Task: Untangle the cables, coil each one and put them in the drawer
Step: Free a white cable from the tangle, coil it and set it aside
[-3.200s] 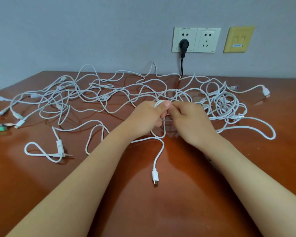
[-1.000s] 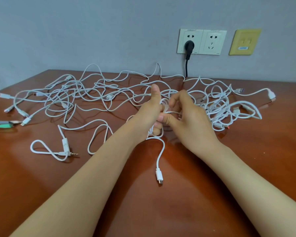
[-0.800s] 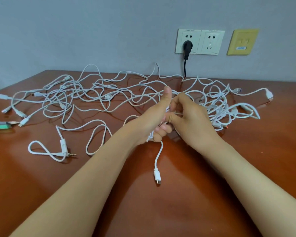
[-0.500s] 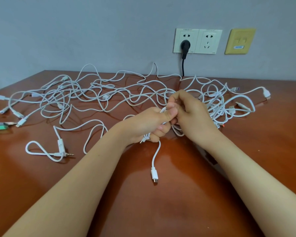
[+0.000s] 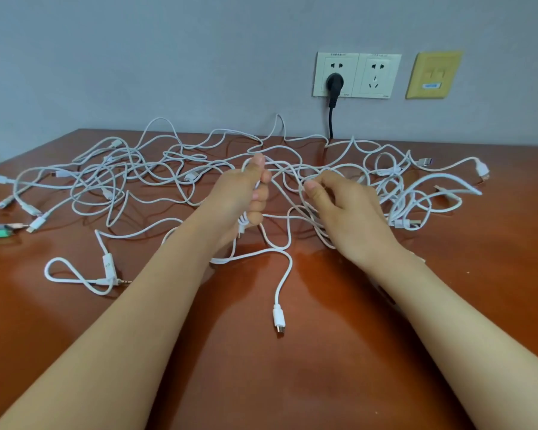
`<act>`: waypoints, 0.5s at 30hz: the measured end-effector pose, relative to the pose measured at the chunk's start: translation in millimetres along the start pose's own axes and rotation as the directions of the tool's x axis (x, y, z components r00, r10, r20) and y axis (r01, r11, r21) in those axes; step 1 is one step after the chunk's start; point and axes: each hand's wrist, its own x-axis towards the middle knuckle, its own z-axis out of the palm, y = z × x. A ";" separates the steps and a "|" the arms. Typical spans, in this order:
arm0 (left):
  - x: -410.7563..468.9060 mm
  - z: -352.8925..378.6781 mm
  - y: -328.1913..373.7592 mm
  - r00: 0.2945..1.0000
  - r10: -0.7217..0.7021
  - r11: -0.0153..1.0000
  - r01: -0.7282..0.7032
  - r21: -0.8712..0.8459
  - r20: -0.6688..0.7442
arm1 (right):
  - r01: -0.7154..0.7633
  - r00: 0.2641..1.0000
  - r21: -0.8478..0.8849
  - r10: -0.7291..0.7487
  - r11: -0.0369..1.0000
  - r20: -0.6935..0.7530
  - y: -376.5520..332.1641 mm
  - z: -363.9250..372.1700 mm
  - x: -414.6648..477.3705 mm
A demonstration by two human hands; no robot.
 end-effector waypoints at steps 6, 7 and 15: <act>-4.7 11.5 -3.9 0.997 0.034 0.994 -0.041 0.104 0.063 | -0.002 0.999 -0.010 0.002 1.000 0.054 -2.8 4.1 -2.0; -4.9 11.3 -4.4 0.997 0.036 0.991 -0.044 0.126 0.068 | -0.013 0.999 0.012 0.012 1.000 0.053 -2.9 4.8 -2.1; -5.0 13.6 -5.9 0.996 0.090 0.990 -0.093 0.103 0.026 | 0.013 0.992 0.040 -0.017 0.999 0.121 -2.0 7.3 -2.8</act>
